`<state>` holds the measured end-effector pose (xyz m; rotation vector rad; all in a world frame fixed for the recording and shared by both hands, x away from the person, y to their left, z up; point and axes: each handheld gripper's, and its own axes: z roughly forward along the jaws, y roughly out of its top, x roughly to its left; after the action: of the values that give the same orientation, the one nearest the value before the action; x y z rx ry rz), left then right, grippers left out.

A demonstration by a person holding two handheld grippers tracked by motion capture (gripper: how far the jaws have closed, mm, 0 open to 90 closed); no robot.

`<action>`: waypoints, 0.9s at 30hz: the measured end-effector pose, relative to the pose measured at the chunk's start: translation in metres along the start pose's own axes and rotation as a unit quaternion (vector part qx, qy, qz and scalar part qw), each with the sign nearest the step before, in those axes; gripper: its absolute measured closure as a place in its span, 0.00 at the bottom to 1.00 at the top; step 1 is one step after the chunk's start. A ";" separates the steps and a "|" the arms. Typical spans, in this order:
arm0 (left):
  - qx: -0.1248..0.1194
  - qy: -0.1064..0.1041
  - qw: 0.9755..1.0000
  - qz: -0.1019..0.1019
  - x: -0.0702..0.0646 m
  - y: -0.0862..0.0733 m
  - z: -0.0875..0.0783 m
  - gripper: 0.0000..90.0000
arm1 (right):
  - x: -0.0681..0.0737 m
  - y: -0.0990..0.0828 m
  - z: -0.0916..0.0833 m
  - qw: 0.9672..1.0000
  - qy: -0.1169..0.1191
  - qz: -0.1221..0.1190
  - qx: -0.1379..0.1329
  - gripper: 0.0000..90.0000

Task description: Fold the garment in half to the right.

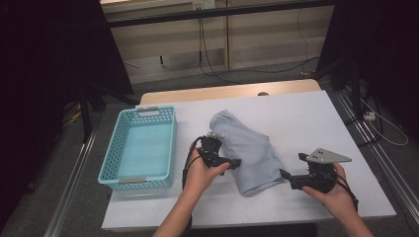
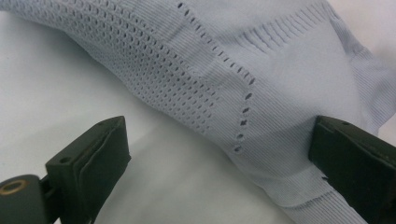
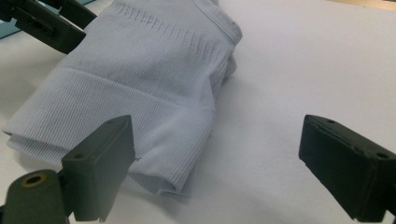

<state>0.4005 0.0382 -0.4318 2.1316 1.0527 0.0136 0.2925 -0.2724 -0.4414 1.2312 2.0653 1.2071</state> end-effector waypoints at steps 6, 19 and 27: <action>-0.008 -0.003 1.000 -0.007 -0.005 0.004 -0.006 0.08 | 0.000 0.000 0.000 1.000 -0.003 0.002 -0.002 0.12; 0.015 0.003 1.000 -0.020 -0.002 -0.003 0.011 0.09 | 0.004 0.001 0.001 1.000 -0.005 -0.011 0.001 0.12; 0.020 0.016 1.000 -0.014 -0.002 -0.007 0.016 0.14 | 0.004 0.001 0.001 1.000 -0.008 -0.016 0.003 0.12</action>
<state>0.3997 0.0297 -0.4472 2.1588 1.1106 0.0121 0.2914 -0.2679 -0.4410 1.2008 2.0704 1.1748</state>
